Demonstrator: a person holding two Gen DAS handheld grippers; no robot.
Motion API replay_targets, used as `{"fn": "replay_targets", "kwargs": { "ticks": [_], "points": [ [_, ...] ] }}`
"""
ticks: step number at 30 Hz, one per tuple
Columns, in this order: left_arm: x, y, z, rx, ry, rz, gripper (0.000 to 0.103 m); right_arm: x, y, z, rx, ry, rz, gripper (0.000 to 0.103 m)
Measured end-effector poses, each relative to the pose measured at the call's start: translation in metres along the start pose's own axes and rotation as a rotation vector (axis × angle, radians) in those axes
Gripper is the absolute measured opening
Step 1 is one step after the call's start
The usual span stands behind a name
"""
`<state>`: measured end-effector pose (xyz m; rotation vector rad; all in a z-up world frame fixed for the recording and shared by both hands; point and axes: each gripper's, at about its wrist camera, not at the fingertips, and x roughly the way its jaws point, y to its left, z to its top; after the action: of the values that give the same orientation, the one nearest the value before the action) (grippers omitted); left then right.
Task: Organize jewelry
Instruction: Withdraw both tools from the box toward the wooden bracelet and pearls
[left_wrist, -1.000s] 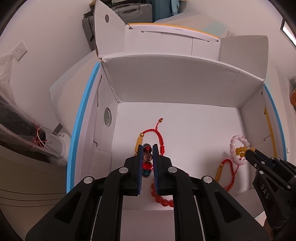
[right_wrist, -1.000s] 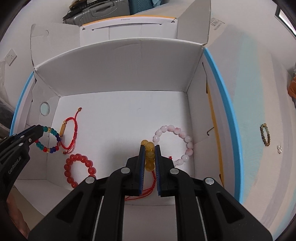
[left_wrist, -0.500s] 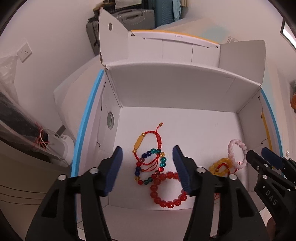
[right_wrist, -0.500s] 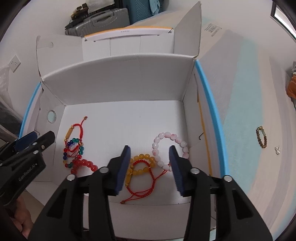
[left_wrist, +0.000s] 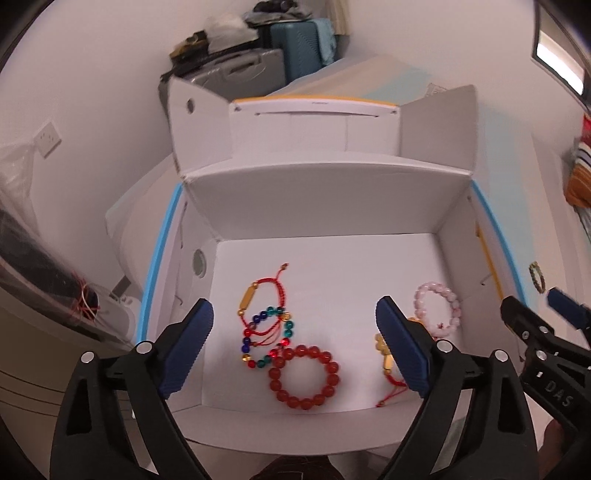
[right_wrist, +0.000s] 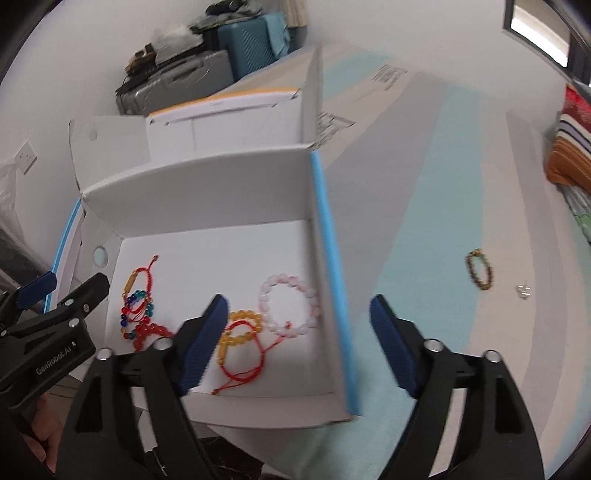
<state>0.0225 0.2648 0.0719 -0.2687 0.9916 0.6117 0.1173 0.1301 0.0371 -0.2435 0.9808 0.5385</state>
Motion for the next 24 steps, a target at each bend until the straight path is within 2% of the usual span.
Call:
{"fn": "replay_targets", "kwargs": {
  "ticks": [7,18,24],
  "points": [
    [-0.014,-0.037,-0.003,0.04,-0.032,-0.042,0.097,-0.018,-0.046,-0.012,0.047,-0.032,-0.033,0.093],
    [-0.033,-0.101,-0.007,0.095,-0.067,-0.106,0.097,-0.026,-0.132,-0.032,0.155,-0.035,-0.105,0.093],
    [-0.037,-0.146,-0.003,0.139,-0.072,-0.148,0.097,-0.031,-0.168,-0.031,0.19,-0.036,-0.104,0.093]
  ]
}}
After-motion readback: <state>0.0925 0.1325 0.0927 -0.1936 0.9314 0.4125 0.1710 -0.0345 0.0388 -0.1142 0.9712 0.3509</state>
